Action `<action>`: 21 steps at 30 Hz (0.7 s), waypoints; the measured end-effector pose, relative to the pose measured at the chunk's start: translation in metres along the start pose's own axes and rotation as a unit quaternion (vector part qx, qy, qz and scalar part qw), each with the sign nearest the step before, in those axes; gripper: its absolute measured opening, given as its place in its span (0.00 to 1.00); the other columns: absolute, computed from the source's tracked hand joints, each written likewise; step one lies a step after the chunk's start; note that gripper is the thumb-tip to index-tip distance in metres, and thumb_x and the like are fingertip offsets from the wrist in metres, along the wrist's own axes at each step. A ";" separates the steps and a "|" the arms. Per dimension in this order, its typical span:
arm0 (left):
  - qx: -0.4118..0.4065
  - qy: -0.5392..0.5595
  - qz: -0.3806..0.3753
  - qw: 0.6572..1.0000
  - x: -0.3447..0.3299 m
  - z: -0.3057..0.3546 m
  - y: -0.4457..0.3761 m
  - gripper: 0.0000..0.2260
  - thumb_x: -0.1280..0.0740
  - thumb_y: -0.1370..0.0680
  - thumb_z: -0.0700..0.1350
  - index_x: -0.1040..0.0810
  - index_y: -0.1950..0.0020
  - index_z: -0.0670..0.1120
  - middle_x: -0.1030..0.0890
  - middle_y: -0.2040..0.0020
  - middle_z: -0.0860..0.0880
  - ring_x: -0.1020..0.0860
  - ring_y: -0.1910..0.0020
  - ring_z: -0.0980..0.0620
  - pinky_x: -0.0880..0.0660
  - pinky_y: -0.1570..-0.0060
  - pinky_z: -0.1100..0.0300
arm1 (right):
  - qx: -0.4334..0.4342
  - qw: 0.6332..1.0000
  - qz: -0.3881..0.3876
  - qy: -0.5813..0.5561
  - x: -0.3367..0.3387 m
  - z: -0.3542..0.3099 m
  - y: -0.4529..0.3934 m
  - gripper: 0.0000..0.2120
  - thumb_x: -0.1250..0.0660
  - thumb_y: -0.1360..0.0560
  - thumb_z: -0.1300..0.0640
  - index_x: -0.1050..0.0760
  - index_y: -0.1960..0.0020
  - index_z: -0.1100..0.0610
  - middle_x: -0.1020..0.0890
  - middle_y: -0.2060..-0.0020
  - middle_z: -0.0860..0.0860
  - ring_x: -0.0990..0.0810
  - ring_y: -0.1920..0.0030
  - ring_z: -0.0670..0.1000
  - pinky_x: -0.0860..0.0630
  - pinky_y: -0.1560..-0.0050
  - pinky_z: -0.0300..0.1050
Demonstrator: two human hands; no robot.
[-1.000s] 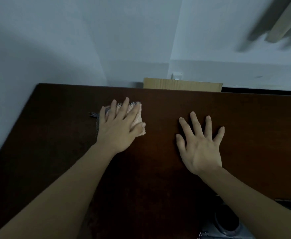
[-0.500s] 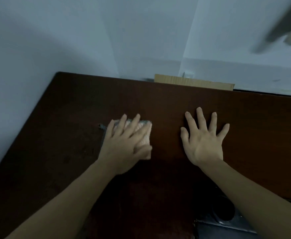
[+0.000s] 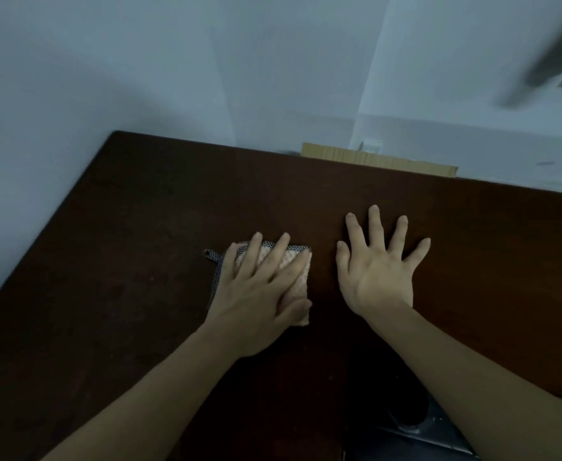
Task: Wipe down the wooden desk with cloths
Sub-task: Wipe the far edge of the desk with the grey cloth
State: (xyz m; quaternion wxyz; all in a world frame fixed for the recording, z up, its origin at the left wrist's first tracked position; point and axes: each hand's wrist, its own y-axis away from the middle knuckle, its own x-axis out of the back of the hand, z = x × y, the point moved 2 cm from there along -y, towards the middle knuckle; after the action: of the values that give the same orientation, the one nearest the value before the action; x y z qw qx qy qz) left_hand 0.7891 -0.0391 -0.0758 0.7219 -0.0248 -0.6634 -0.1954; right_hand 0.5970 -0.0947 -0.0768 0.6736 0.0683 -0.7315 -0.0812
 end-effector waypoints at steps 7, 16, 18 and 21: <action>0.114 0.017 0.018 0.993 0.010 -0.029 -0.052 0.30 0.60 0.21 0.70 0.62 0.19 0.64 0.61 0.17 0.54 0.62 0.19 0.43 0.63 0.24 0.38 | 0.006 1.000 0.002 -0.005 0.001 0.001 0.001 0.28 0.62 0.17 0.41 0.58 0.18 0.44 0.59 0.18 0.52 0.63 0.20 0.67 0.60 0.27 0.77; 0.065 0.008 0.009 0.998 0.008 -0.003 -0.027 0.33 0.63 0.23 0.70 0.63 0.19 0.63 0.63 0.17 0.53 0.64 0.19 0.42 0.65 0.24 0.38 | 0.005 1.000 0.006 -0.007 0.000 -0.002 0.000 0.27 0.62 0.17 0.42 0.57 0.18 0.44 0.58 0.18 0.51 0.62 0.20 0.67 0.59 0.26 0.76; 0.021 -0.003 -0.001 1.000 0.001 0.003 -0.002 0.32 0.62 0.22 0.71 0.65 0.20 0.64 0.65 0.18 0.54 0.66 0.19 0.44 0.67 0.24 0.40 | 0.003 1.000 0.001 -0.007 0.001 -0.002 0.001 0.28 0.62 0.17 0.42 0.58 0.18 0.44 0.59 0.18 0.51 0.62 0.20 0.66 0.59 0.26 0.76; 0.012 0.004 0.008 1.000 0.000 -0.009 0.006 0.32 0.58 0.21 0.73 0.62 0.19 0.66 0.64 0.18 0.56 0.65 0.19 0.45 0.67 0.24 0.42 | 0.000 1.000 -0.001 -0.010 0.002 -0.002 0.002 0.28 0.62 0.17 0.41 0.58 0.18 0.44 0.59 0.18 0.51 0.63 0.20 0.66 0.60 0.26 0.76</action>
State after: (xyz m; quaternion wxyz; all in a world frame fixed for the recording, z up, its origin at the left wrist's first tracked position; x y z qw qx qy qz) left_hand 0.7997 -0.0367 -0.0754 0.7265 -0.0207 -0.6622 -0.1822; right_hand 0.5983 -0.0937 -0.0740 0.6660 0.0687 -0.7382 -0.0825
